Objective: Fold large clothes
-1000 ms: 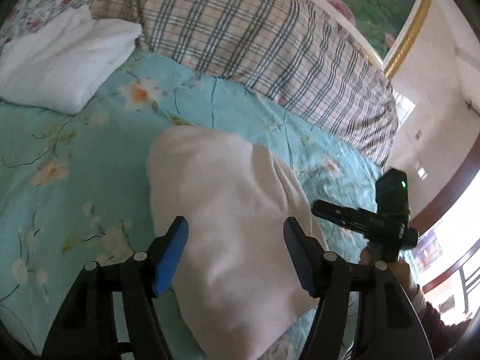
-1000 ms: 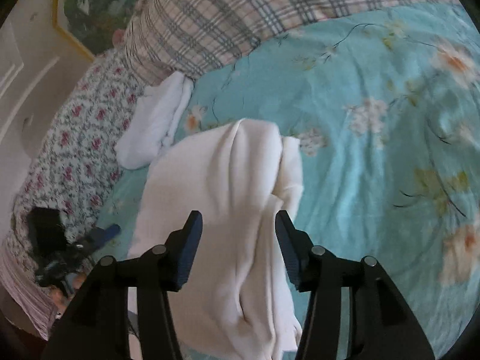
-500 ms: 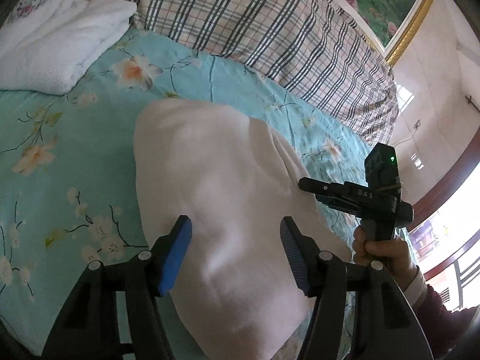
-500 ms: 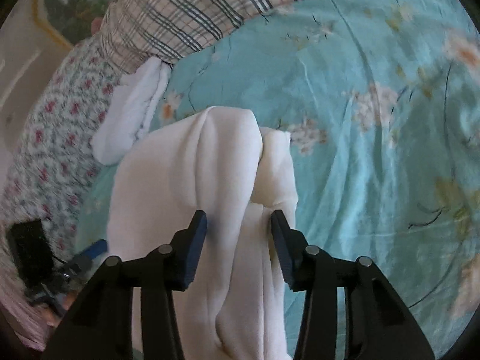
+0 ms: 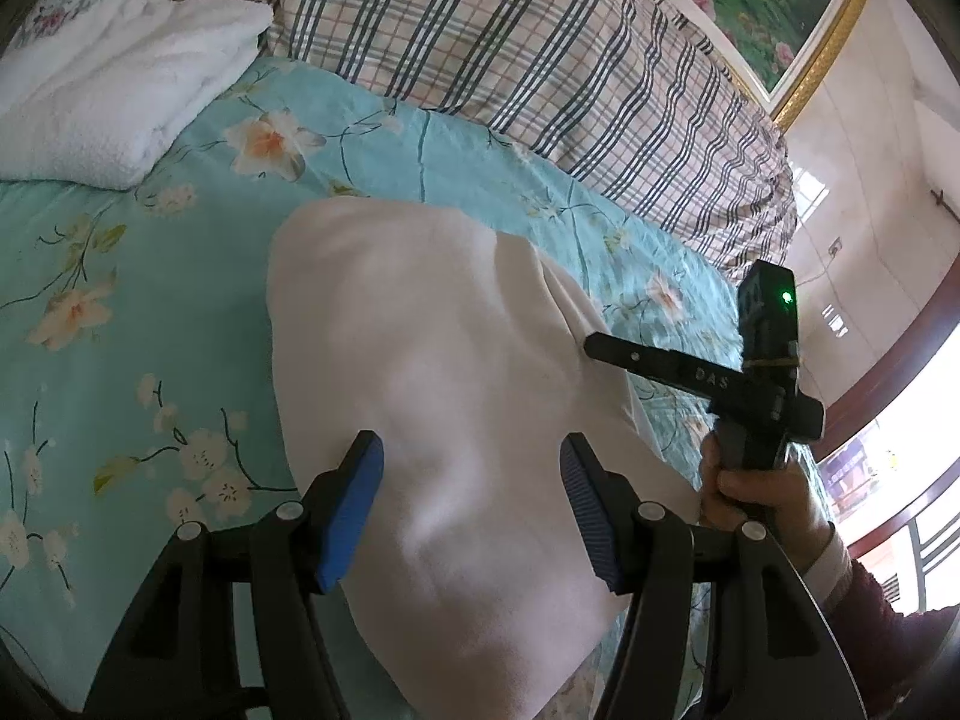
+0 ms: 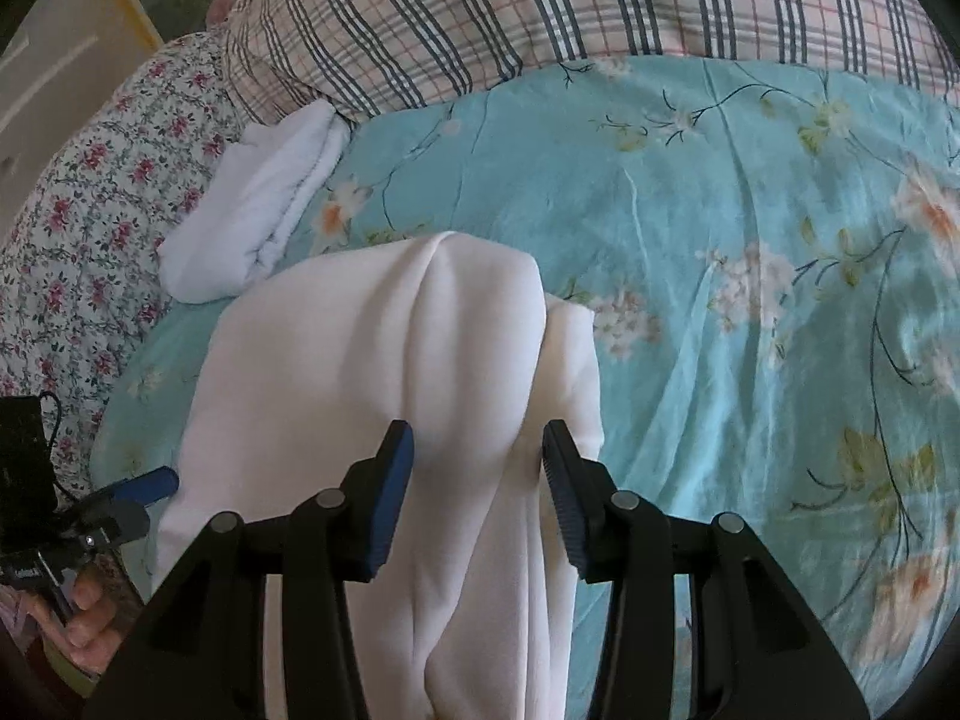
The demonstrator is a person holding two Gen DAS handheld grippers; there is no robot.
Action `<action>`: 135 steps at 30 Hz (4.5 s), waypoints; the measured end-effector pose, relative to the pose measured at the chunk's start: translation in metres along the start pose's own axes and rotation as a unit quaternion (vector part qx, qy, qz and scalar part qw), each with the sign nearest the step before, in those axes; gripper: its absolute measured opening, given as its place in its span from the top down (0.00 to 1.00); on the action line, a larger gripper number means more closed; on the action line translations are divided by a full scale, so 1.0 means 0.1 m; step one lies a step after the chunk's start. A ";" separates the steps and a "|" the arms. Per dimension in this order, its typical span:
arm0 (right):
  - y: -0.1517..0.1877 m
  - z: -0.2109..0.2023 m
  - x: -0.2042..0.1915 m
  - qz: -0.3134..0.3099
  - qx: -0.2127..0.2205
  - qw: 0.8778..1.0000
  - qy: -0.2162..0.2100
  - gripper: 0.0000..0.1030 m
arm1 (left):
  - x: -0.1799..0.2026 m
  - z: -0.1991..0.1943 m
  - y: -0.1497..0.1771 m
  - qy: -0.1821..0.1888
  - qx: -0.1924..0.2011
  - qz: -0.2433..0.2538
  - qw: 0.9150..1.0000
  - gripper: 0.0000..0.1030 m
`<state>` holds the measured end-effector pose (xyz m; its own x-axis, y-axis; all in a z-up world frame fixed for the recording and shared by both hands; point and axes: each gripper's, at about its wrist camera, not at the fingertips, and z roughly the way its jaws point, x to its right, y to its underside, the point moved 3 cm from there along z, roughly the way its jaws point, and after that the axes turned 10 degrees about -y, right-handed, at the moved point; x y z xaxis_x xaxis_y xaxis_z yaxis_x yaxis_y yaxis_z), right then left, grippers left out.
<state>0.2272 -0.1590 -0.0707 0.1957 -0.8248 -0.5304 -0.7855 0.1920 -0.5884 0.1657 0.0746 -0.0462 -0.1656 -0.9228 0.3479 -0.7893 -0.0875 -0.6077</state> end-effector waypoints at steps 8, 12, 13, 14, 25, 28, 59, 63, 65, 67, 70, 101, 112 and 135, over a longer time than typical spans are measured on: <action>-0.10 0.08 -0.06 -0.027 -0.017 0.999 -0.040 0.58 | -0.02 -0.02 0.03 -0.001 0.002 -0.003 1.000 0.41; -0.07 -0.03 -0.13 -0.007 -0.024 0.997 -0.075 0.92 | 0.08 -0.10 0.00 0.021 0.010 0.013 1.000 0.41; -0.09 -0.15 -0.15 0.000 -0.005 0.996 -0.093 0.93 | 0.13 -0.13 -0.01 0.027 0.015 0.024 0.999 0.41; -0.12 -0.33 -0.18 0.008 0.021 0.993 -0.113 0.93 | 0.17 -0.15 -0.02 0.027 0.016 0.033 0.999 0.41; 0.14 -0.09 0.57 0.110 0.010 0.993 -0.050 0.97 | 0.20 0.30 0.04 0.040 -0.024 0.033 0.998 0.44; 0.17 -0.02 0.64 0.116 0.013 0.993 -0.034 0.97 | 0.24 0.54 0.11 0.008 -0.030 0.051 0.998 0.47; 0.37 0.05 0.47 0.117 0.010 0.992 -0.055 1.00 | -0.14 1.37 -0.92 -0.088 -0.062 0.046 0.993 0.76; 0.33 0.01 0.34 0.109 0.012 0.993 -0.040 1.00 | 0.02 0.79 -0.71 -0.054 -0.041 0.047 0.997 0.77; 0.35 -0.09 0.34 0.107 0.013 0.994 -0.027 1.00 | 0.14 0.46 -0.55 -0.028 -0.026 0.056 0.998 0.77; 0.37 -0.20 0.30 0.102 0.016 0.994 -0.028 1.00 | 0.25 0.13 -0.31 -0.009 -0.010 0.074 0.997 0.76; 0.41 -0.36 0.17 0.081 0.023 0.996 -0.031 0.98 | 0.33 -0.11 0.00 -0.001 -0.008 0.089 0.996 0.76; 0.99 -0.25 0.02 0.018 -0.036 0.998 0.038 1.00 | 0.30 0.09 0.56 -0.026 -0.034 0.054 0.998 0.77; 1.02 -0.33 0.06 0.028 -0.034 0.998 0.034 1.00 | 0.11 -0.01 0.55 -0.092 -0.057 0.005 0.994 0.43; 1.14 -0.36 0.05 0.025 -0.045 0.999 0.017 1.00 | 0.01 0.14 0.60 -0.130 -0.079 0.008 0.988 0.28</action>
<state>0.1171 -0.1607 -0.1184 0.1362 -0.8338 -0.5351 -0.8431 0.1861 -0.5046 0.1264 0.0632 -0.0925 -0.0377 -0.9907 0.1305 -0.8736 -0.0307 -0.4856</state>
